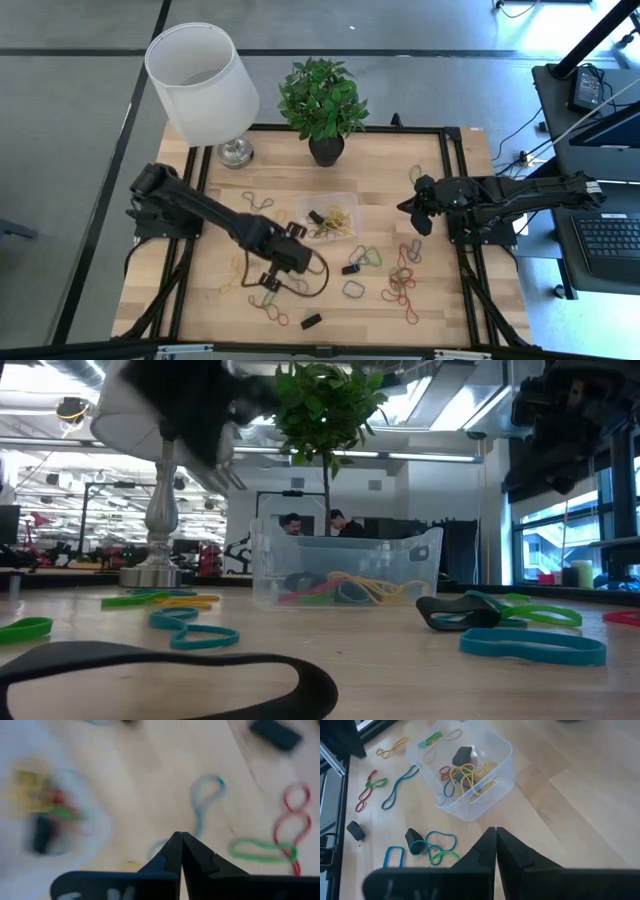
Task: Pick and place rubber bands into bin
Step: Put the blue rubber band into the transparent container
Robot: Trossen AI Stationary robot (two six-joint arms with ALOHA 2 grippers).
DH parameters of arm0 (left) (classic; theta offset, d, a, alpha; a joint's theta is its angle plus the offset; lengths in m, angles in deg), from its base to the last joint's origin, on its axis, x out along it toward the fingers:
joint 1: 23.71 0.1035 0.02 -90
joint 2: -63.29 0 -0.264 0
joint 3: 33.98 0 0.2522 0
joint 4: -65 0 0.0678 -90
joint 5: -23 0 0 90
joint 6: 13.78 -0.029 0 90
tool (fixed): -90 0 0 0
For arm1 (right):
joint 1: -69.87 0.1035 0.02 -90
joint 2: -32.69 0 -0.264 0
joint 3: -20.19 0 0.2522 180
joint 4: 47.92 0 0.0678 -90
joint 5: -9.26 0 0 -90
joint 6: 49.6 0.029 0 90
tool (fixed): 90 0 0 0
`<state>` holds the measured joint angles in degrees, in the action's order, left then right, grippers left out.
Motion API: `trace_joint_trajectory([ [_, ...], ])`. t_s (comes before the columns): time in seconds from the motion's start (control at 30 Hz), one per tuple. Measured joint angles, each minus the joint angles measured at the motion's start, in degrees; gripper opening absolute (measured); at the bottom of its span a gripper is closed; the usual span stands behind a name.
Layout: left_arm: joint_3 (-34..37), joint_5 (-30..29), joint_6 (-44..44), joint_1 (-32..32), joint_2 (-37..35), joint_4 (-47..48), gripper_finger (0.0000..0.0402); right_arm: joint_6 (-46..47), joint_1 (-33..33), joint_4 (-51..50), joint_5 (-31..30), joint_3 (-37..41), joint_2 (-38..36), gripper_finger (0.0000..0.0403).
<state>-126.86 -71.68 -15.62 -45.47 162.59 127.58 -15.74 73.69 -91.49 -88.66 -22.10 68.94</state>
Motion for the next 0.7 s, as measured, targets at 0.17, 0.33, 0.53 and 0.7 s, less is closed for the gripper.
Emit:
trace_joint_trajectory([
  [0.17, -1.5, -2.4, -1.6, 3.1, -4.0, 0.2, 0.0003, -0.9, 0.0, 0.5, 0.0, 0.0, 0.0, 0.0017],
  [0.33, -1.6, 0.2, -6.2, 2.9, -2.0, 0.6, 0.0004, -0.6, 0.0, 0.5, 0.0, 0.0, 0.0, 0.0017],
  [0.53, -1.5, 2.8, -7.2, 0.8, 5.3, 0.5, 0.0026, -0.5, 0.0, 0.6, 0.0, 0.0, 0.0, 0.0016],
  [0.7, -1.5, 3.6, -8.0, -0.8, 10.5, -0.7, 0.0063, -0.5, 0.0, 0.9, 0.0, 0.0, 0.0, 0.0016],
])
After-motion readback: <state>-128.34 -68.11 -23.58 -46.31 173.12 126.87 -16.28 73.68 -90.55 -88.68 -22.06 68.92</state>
